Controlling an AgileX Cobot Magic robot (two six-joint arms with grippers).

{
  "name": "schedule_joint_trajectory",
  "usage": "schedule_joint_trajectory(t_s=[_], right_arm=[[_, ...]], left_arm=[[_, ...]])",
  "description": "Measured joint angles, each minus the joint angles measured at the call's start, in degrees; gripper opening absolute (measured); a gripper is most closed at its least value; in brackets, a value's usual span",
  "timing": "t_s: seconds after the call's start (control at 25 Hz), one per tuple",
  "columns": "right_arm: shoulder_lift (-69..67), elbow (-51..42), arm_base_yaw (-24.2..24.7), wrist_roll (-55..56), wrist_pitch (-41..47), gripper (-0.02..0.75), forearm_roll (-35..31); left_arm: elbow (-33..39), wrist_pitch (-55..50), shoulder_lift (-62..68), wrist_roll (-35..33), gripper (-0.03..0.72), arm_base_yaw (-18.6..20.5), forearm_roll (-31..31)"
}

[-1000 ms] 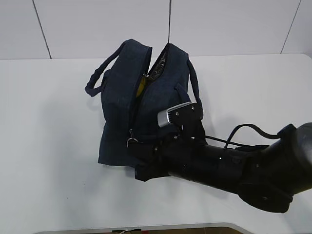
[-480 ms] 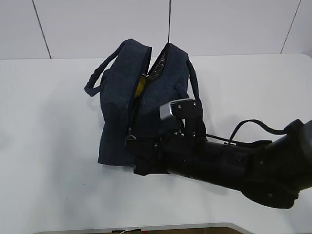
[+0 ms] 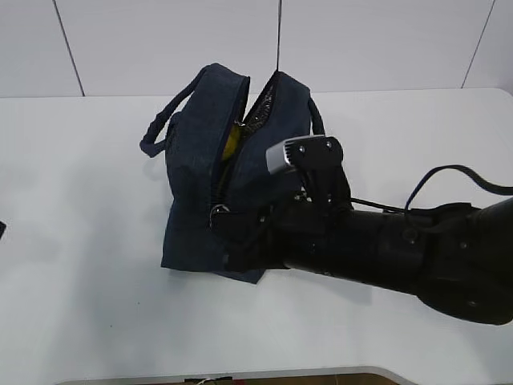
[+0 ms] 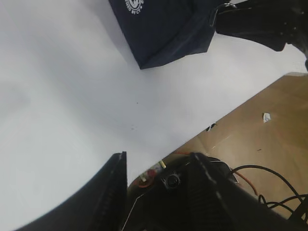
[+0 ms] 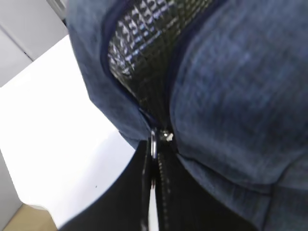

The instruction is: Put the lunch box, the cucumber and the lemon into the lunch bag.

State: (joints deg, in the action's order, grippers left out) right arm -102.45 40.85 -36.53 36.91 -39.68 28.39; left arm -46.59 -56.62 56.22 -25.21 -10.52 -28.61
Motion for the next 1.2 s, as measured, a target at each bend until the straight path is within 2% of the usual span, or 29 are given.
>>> schedule_joint_trajectory(t_s=[0.2,0.68,0.88,1.2], right_arm=[[2.6,0.0,0.0,0.9,2.5,0.005,0.5],[9.6,0.0,0.0,2.4,7.4,0.005,2.0],[10.4,0.0,0.0,2.0,7.9,0.005,2.0],[12.0,5.6,0.0,1.9,13.8,0.005,5.9]], left_arm=[[0.0,2.2,6.4,-5.6,0.305,0.0,-2.5],[0.0,6.3,17.9,-20.0,0.305,-0.6,-14.0],[0.0,11.1,21.0,-27.9,0.305,-4.8,-16.2],[0.0,21.8,24.8,-32.9,0.348,-11.4,-17.3]])
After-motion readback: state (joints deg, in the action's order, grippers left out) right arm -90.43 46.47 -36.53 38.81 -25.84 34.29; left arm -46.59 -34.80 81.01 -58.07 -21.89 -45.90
